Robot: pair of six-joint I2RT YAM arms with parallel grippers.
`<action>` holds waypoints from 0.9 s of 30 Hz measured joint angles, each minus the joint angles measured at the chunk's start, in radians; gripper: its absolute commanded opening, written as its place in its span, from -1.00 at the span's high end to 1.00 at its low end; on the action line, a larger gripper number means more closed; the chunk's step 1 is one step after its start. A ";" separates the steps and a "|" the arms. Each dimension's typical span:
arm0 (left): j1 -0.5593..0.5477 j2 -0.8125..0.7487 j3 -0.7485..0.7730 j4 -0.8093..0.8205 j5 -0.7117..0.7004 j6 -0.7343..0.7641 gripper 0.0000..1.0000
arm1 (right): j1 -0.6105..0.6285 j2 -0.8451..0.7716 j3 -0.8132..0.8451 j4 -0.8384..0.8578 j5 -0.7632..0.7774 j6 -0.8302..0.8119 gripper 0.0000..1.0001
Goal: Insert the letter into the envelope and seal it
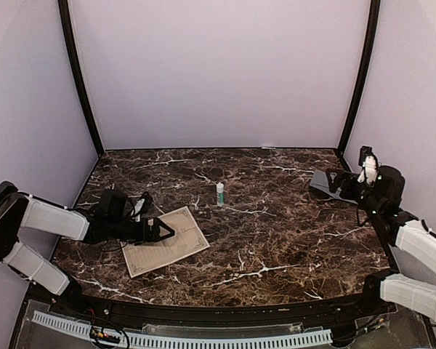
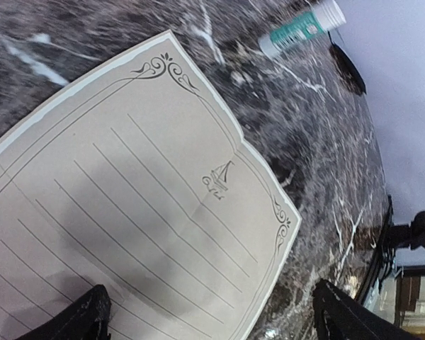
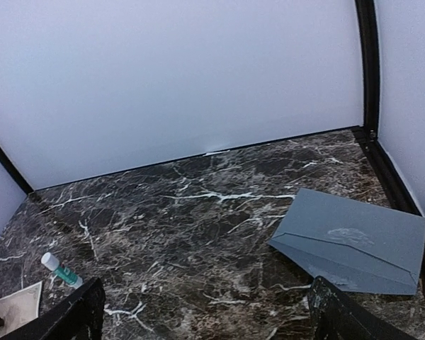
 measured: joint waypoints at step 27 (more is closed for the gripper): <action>-0.327 -0.219 0.122 -0.296 -0.252 -0.273 -0.98 | 0.564 0.227 0.123 -0.214 -0.196 0.312 -0.75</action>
